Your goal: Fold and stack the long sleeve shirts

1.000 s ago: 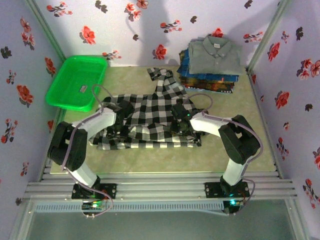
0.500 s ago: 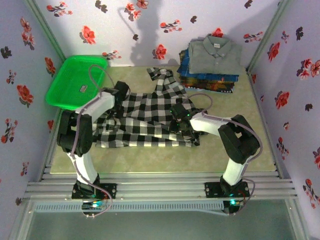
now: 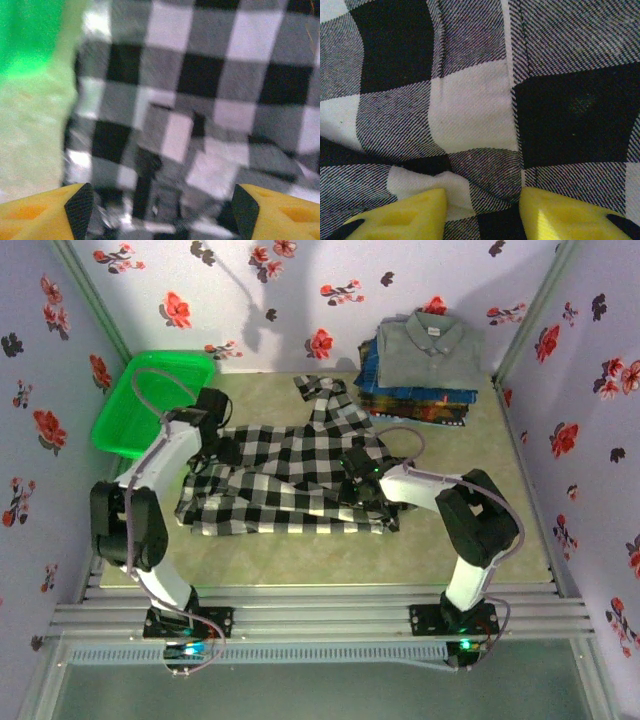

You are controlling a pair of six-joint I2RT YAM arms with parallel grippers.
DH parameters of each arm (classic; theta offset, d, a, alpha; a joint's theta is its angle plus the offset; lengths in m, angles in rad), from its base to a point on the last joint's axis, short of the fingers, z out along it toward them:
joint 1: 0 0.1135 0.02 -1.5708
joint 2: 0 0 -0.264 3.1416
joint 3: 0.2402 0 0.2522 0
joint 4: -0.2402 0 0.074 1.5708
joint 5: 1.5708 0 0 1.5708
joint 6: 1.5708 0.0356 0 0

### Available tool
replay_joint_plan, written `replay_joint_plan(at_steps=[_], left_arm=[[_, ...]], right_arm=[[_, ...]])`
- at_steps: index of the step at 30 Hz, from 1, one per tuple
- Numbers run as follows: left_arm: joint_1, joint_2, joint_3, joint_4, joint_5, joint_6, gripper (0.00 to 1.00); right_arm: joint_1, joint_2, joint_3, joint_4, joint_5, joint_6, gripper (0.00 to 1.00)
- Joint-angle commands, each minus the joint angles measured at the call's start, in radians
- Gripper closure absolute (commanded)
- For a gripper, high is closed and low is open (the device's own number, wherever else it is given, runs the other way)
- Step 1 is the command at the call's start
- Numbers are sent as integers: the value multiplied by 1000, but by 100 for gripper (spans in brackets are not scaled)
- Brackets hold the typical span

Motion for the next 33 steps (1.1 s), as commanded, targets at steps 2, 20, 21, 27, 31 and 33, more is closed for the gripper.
replay_joint_plan(at_steps=[2, 20, 21, 27, 31, 33], left_arm=[[52, -39, -134, -2, 244, -131, 28], [177, 19, -297, 201, 419, -408, 32], [179, 23, -298, 200, 417, -413, 32], [203, 11, -325, 207, 417, -422, 33], [212, 12, -338, 231, 410, -434, 42], [214, 2, -340, 243, 394, -445, 52]], right_arm=[[10, 66, -37, -41, -38, 2, 54], [19, 57, -37, -47, -22, 3, 54], [19, 55, -35, -49, -21, 2, 54], [19, 50, -38, -52, -18, 1, 54], [19, 52, -35, -50, -17, 1, 54], [19, 57, -35, -52, -19, 1, 54]])
